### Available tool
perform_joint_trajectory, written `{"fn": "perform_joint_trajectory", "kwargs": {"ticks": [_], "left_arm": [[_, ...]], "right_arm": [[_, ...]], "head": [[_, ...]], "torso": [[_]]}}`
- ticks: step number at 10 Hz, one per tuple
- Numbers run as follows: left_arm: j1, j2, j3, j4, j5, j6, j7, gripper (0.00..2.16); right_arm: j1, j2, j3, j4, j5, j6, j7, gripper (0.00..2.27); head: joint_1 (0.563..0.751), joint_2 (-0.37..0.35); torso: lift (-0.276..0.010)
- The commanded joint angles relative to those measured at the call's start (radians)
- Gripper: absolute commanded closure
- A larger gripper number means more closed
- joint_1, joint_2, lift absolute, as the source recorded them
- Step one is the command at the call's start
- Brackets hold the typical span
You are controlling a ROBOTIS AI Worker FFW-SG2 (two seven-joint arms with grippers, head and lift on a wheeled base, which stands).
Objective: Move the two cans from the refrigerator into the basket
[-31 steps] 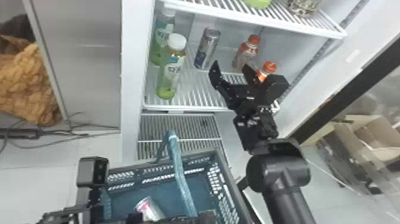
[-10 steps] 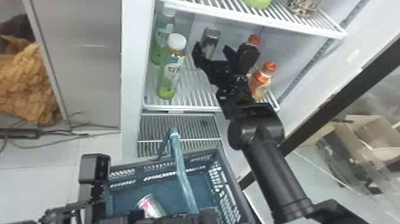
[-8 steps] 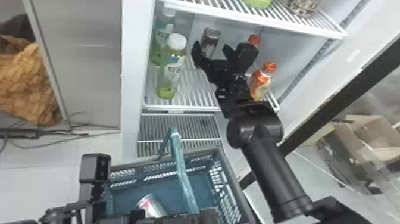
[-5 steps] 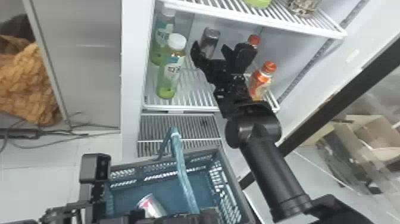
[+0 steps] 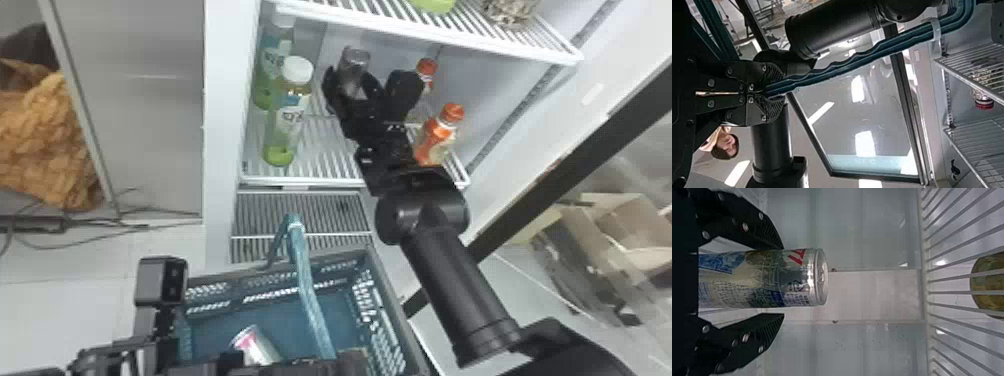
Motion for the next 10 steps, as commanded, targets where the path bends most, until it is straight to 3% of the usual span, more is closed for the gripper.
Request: {"fn": "perform_joint_trajectory", "kwargs": {"ticks": [1, 7, 10], "left_arm": [[-0.002, 0.001, -0.001, 0.003, 0.002, 0.000, 0.000, 1.16], [0.005, 0.001, 0.003, 0.003, 0.004, -0.002, -0.001, 1.16], [0.008, -0.002, 0.009, 0.003, 0.004, -0.002, -0.001, 1.16]], "right_arm": [[-0.003, 0.000, 0.007, 0.002, -0.007, 0.004, 0.000, 0.97], [0.031, -0.009, 0.001, -0.072, -0.020, 0.033, 0.003, 0.97], [0.100, -0.011, -0.055, -0.185, -0.003, 0.078, 0.031, 0.97]], "head": [[0.695, -0.350], [0.695, -0.350], [0.695, -0.350]], "torso": [[-0.276], [-0.276], [-0.276]]}}
